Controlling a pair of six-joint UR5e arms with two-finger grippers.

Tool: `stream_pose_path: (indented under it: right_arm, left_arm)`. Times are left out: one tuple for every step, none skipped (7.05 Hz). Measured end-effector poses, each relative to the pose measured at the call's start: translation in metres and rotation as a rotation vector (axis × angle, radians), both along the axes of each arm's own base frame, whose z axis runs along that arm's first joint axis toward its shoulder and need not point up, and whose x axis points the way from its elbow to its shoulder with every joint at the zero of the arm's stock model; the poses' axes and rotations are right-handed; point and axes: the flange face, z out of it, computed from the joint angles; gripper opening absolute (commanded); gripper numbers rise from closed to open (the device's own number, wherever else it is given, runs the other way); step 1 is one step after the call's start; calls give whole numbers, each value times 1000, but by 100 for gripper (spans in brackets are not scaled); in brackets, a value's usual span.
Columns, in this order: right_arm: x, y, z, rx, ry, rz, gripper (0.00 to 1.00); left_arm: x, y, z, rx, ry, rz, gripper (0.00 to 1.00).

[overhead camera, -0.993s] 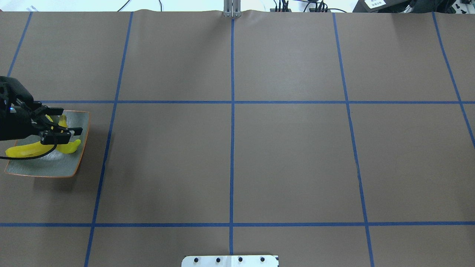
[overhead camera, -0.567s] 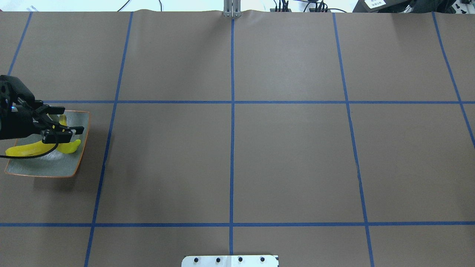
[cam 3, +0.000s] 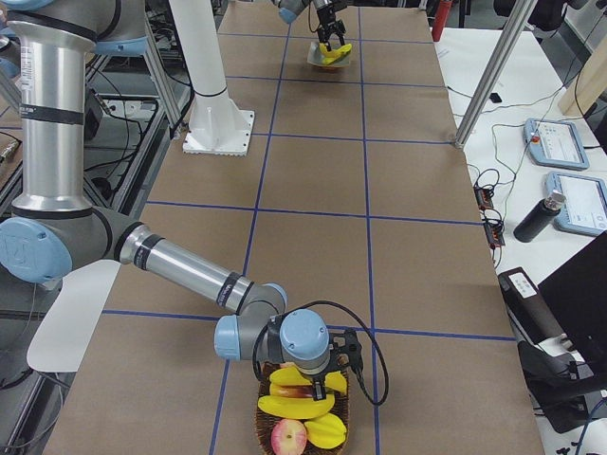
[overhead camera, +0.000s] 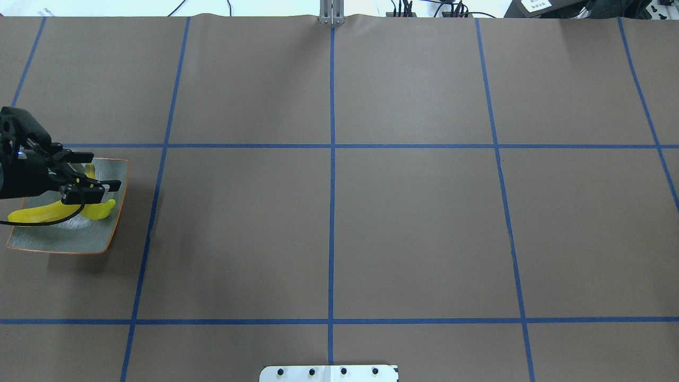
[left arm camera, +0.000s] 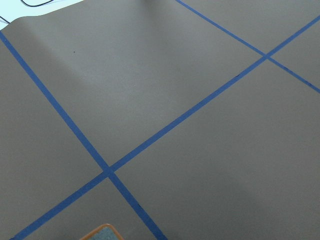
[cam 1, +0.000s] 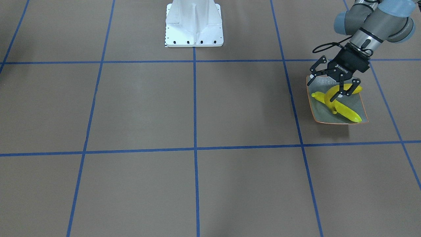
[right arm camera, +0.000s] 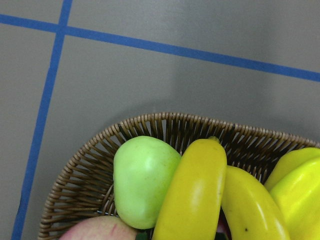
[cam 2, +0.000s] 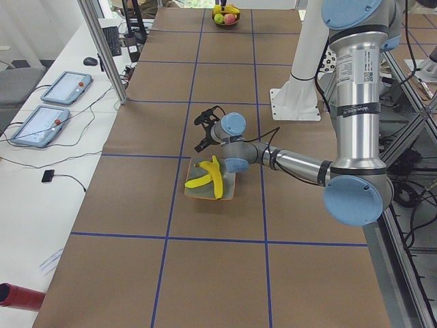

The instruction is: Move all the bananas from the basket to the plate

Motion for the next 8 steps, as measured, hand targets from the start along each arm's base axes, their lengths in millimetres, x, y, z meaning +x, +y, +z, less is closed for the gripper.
stream_pose_path:
  right_arm:
    - [13, 0, -9, 21, 3, 24, 0]
    - [24, -1, -19, 41, 6, 47, 0]
    - [32, -6, -32, 68, 9, 62, 0]
    - [37, -21, -50, 96, 11, 71, 0]
    - [43, -49, -78, 110, 8, 78, 0]
    - [49, -81, -117, 112, -1, 80, 0]
    - [49, -110, -159, 111, -29, 78, 0]
    - [38, -138, -198, 107, -82, 78, 0]
  left_arm:
    - [0, 0, 0, -13, 7, -3, 99]
    - [0, 0, 1, -23, 11, -6, 99]
    - [0, 1, 0, -30, 16, -8, 99]
    - [0, 1, -3, -42, 28, -13, 99]
    - [1, 0, -7, -64, 49, -21, 99]
    - [3, -3, -14, -91, 76, -32, 99]
    - [6, -6, -21, -117, 102, -41, 99]
    - [8, -9, -27, -149, 130, -51, 99]
